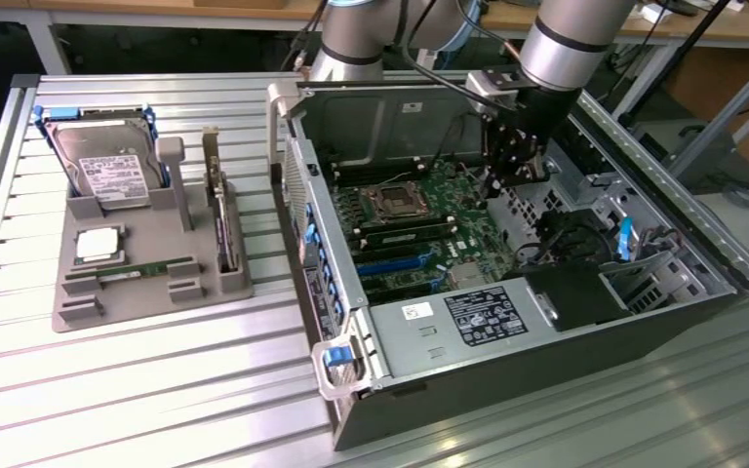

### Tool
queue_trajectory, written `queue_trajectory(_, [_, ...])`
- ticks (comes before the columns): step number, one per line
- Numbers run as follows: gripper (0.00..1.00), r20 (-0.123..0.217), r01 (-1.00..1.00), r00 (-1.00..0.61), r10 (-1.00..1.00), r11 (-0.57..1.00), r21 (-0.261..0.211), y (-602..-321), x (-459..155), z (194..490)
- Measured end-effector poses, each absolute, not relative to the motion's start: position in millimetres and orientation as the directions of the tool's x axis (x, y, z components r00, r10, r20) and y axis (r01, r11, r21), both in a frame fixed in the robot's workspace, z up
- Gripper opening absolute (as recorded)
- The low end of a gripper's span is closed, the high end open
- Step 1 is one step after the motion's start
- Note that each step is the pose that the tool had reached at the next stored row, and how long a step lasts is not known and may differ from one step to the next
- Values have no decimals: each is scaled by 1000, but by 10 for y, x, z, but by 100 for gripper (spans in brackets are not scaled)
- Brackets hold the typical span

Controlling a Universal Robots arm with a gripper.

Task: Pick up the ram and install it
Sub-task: 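Press down the ram until it locks into place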

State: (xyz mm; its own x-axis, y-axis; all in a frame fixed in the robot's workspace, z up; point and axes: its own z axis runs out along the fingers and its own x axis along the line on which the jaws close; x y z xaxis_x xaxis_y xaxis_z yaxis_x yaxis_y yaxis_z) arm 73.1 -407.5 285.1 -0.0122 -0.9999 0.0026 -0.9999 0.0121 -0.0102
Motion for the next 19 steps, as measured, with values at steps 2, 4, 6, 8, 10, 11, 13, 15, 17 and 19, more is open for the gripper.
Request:
queue_trajectory(2, [10,3,-1000,-15,-1000,15,-10,-4075,731,2851])
queue_trajectory(4, [10,3,-1000,-28,-1000,28,-10,-4075,731,2851])
queue_trajectory(6, [10,3,-999,-51,-999,51,-10,-4075,731,2851])
queue_trajectory(8, [10,3,-997,-76,-997,76,-10,-4075,731,2851])
queue_trajectory(10, [10,3,-994,-107,-994,107,-10,-4075,731,2851])
queue_trajectory(11, [10,3,-993,-121,-993,121,-10,-4075,731,2851])
queue_trajectory(13, [10,3,-982,-188,-982,188,-10,-4075,731,2851])
queue_trajectory(15, [10,3,-969,-247,-969,247,-10,-4075,731,2851])
queue_trajectory(17, [10,3,-954,-298,-955,298,-10,-4075,731,2851])
queue_trajectory(19, [10,3,-935,-355,-935,355,-10,-4075,731,2850])
